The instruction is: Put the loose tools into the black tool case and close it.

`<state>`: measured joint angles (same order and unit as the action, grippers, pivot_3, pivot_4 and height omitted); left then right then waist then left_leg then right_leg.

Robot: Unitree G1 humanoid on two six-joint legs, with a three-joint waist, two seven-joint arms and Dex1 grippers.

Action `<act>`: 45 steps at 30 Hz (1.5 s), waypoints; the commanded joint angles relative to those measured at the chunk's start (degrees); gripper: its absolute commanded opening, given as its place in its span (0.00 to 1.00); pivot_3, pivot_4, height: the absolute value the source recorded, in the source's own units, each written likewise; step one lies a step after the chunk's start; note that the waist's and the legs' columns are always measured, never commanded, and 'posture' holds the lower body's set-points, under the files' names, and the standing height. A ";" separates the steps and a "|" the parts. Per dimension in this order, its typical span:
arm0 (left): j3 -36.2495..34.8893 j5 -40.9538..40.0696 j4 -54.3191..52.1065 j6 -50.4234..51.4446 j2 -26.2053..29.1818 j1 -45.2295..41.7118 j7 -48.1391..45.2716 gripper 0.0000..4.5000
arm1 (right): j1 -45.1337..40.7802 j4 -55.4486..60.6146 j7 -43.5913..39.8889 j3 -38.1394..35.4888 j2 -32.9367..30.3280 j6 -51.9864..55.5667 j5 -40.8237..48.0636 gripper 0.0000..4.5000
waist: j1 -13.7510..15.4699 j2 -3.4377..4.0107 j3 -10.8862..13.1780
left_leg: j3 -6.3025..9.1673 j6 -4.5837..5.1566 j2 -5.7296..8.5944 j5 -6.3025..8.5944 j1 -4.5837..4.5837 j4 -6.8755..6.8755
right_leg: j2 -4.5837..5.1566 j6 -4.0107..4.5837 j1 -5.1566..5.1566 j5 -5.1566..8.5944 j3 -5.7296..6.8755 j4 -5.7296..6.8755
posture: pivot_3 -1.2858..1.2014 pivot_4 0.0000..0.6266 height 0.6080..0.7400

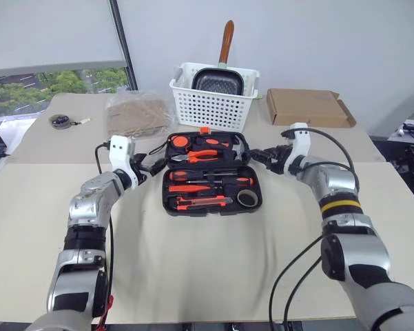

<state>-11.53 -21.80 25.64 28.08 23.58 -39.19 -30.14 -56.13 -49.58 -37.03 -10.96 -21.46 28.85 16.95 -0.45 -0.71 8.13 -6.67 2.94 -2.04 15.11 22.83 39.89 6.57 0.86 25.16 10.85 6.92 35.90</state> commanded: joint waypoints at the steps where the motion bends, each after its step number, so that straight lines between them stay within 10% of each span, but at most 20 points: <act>1: -2.81 -3.33 2.17 2.91 -1.92 -1.93 0.26 1.00 | -1.00 -2.43 -1.00 -1.33 1.45 2.42 1.57 0.81 | -0.24 0.00 0.00 | 0.01 0.00 0.00 0.00 0.00 -0.01 | 0.00 0.00 -0.01 0.00 0.01 -0.01 | 0.52 0.24 0.70; 16: 0.59 -13.35 -13.39 22.59 -1.86 8.29 -11.01 1.00 | 11.71 19.84 -12.17 3.31 1.96 21.20 6.28 0.81 | -0.57 0.01 -0.01 | 0.04 -0.10 -0.01 -0.04 -0.02 -0.08 | -0.01 -0.01 0.04 0.00 -0.03 0.04 | 0.52 0.24 0.70; 27: -4.04 -19.47 -30.44 29.46 2.87 20.70 -10.07 1.00 | 24.80 47.32 -4.79 0.02 -1.11 33.45 11.71 0.81 | -0.32 0.01 0.00 | 0.08 -0.11 -0.01 -0.02 -0.02 -0.11 | 0.02 -0.02 0.08 0.02 -0.05 -0.13 | 0.52 0.24 0.70; 45: -2.38 -12.43 -5.51 20.58 7.51 3.99 -11.09 1.00 | 4.34 12.39 -0.50 -0.81 -1.32 18.15 6.52 0.81 | -0.31 -0.02 0.04 | 0.16 0.04 0.01 -0.36 -0.08 -0.13 | -0.04 -0.30 0.10 0.14 -0.06 -0.01 | 0.52 0.24 0.70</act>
<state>-14.44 -35.47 18.13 50.12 30.79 -32.96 -40.19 -49.26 -34.10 -37.37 -11.72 -22.79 50.04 24.06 -0.76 -0.73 8.17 -6.55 2.82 -2.01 14.66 22.81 39.75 6.54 0.63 25.30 10.95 6.86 35.89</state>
